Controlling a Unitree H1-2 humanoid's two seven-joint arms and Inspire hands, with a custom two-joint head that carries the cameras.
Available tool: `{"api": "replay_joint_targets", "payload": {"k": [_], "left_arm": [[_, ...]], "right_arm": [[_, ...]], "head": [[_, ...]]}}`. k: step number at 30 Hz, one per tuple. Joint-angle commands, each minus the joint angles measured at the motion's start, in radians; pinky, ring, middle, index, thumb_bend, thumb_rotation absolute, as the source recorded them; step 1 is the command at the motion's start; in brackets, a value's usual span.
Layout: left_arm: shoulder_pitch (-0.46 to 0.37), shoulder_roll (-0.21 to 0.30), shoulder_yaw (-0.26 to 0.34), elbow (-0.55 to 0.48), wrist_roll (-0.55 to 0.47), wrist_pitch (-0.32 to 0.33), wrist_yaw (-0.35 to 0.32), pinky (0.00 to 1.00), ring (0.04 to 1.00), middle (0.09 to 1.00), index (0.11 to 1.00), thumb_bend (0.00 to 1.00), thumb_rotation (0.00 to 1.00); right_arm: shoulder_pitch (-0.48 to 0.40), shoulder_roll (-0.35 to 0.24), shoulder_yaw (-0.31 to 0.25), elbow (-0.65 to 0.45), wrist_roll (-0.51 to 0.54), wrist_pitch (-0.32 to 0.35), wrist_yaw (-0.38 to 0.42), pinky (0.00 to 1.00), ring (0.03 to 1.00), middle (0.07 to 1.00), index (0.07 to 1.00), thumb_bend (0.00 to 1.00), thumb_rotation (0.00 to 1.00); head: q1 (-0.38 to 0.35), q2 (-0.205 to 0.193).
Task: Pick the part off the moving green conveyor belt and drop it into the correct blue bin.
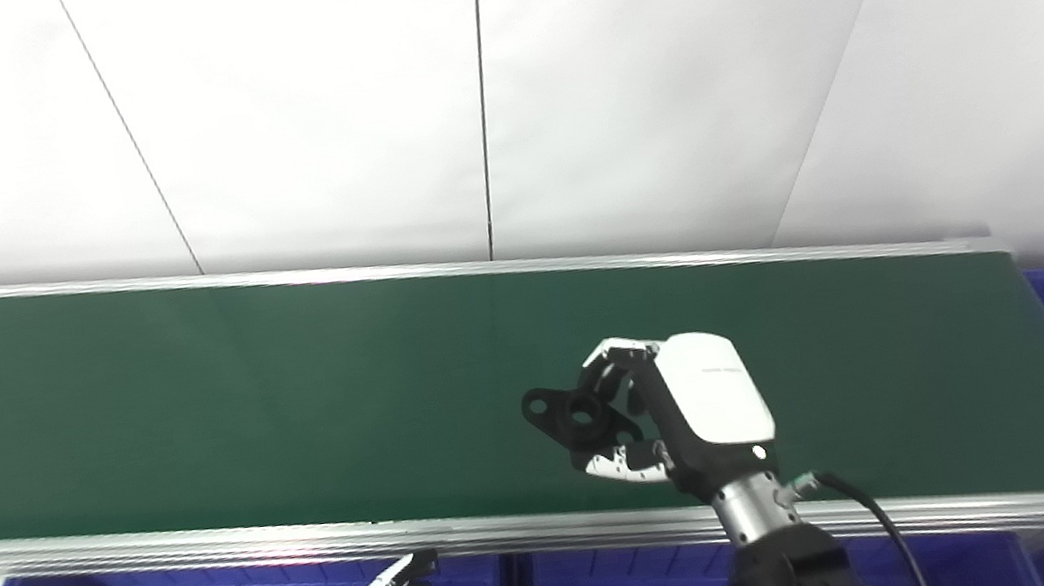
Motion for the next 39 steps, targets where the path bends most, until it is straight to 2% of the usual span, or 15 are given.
{"api": "replay_joint_targets", "payload": {"k": [1, 4, 10, 12, 14, 17, 19, 23, 30, 34, 35, 37, 38, 39], "left_arm": [[0.002, 0.011, 0.016, -0.036, -0.024, -0.034, -0.011, 0.75, 0.872, 0.926, 0.943, 0.88, 0.51], [0.001, 0.015, 0.030, -0.039, -0.035, -0.034, -0.022, 0.75, 0.871, 0.927, 0.943, 0.87, 0.50], [-0.003, 0.019, 0.061, -0.050, -0.068, -0.034, -0.058, 0.75, 0.862, 0.925, 0.937, 0.87, 0.50], [-0.005, 0.020, 0.076, -0.054, -0.080, -0.034, -0.082, 0.74, 0.865, 0.923, 0.933, 0.87, 0.51], [-0.004, 0.020, 0.092, -0.060, -0.086, -0.034, -0.104, 0.74, 0.868, 0.924, 0.933, 0.87, 0.51], [-0.001, 0.016, 0.117, -0.070, -0.098, -0.034, -0.139, 0.73, 0.870, 0.924, 0.934, 0.87, 0.52], [0.001, 0.012, 0.133, -0.075, -0.107, -0.034, -0.162, 0.74, 0.869, 0.922, 0.932, 0.88, 0.51], [0.012, 0.004, 0.166, -0.090, -0.116, -0.034, -0.202, 0.74, 0.865, 0.916, 0.937, 0.88, 0.51], [0.032, -0.014, 0.222, -0.120, -0.124, -0.033, -0.265, 0.73, 0.857, 0.915, 0.937, 0.88, 0.49], [0.042, -0.024, 0.245, -0.132, -0.125, -0.033, -0.288, 0.73, 0.853, 0.912, 0.936, 0.88, 0.48], [0.045, -0.026, 0.251, -0.135, -0.127, -0.033, -0.295, 0.73, 0.852, 0.910, 0.935, 0.88, 0.49], [0.051, -0.032, 0.262, -0.139, -0.125, -0.033, -0.306, 0.73, 0.850, 0.909, 0.934, 0.88, 0.49], [0.053, -0.034, 0.267, -0.141, -0.124, -0.033, -0.312, 0.73, 0.850, 0.909, 0.933, 0.88, 0.49], [0.056, -0.036, 0.272, -0.143, -0.123, -0.033, -0.317, 0.73, 0.850, 0.909, 0.933, 0.88, 0.49]], "right_arm": [[0.030, -0.003, -0.010, -0.051, 0.006, -0.045, -0.010, 0.26, 0.343, 0.473, 0.555, 0.51, 0.00], [0.101, -0.006, -0.001, -0.060, 0.006, -0.066, -0.024, 0.29, 0.357, 0.485, 0.551, 0.51, 0.00], [0.203, -0.007, 0.028, -0.065, -0.022, -0.061, -0.012, 0.32, 0.378, 0.506, 0.537, 0.51, 0.00], [0.231, -0.008, 0.041, -0.052, -0.026, -0.055, 0.000, 0.29, 0.437, 0.459, 0.521, 0.52, 0.00], [0.244, -0.008, 0.050, -0.037, -0.030, -0.052, 0.003, 0.24, 0.443, 0.425, 0.522, 0.52, 0.00], [0.250, -0.007, 0.063, -0.023, -0.033, -0.028, 0.032, 0.21, 0.444, 0.467, 0.495, 0.52, 0.00], [0.249, -0.007, 0.072, -0.001, -0.039, -0.020, 0.048, 0.20, 0.406, 0.490, 0.490, 0.52, 0.00], [0.231, -0.009, 0.086, 0.051, -0.050, -0.006, 0.088, 0.25, 0.405, 0.502, 0.489, 0.52, 0.00], [0.180, -0.002, 0.110, 0.160, -0.121, 0.023, 0.127, 0.25, 0.405, 0.501, 0.489, 0.52, 0.00], [0.168, 0.004, 0.122, 0.164, -0.168, 0.086, 0.191, 0.22, 0.402, 0.503, 0.491, 0.52, 0.00], [0.166, 0.005, 0.127, 0.164, -0.185, 0.101, 0.202, 0.20, 0.331, 0.488, 0.492, 0.52, 0.00], [0.167, 0.008, 0.131, 0.152, -0.214, 0.136, 0.229, 0.19, 0.276, 0.476, 0.493, 0.53, 0.00], [0.174, 0.013, 0.127, 0.135, -0.225, 0.154, 0.240, 0.19, 0.275, 0.475, 0.494, 0.53, 0.00], [0.183, 0.017, 0.122, 0.116, -0.233, 0.170, 0.246, 0.26, 0.362, 0.516, 0.547, 0.55, 0.04]], "head": [[-0.017, 0.011], [-0.040, 0.033], [-0.071, 0.086], [-0.077, 0.100], [-0.082, 0.113], [-0.092, 0.126], [-0.095, 0.140], [-0.095, 0.163], [-0.103, 0.193], [-0.104, 0.199], [-0.106, 0.203], [-0.108, 0.203], [-0.108, 0.203], [-0.108, 0.205]]}}
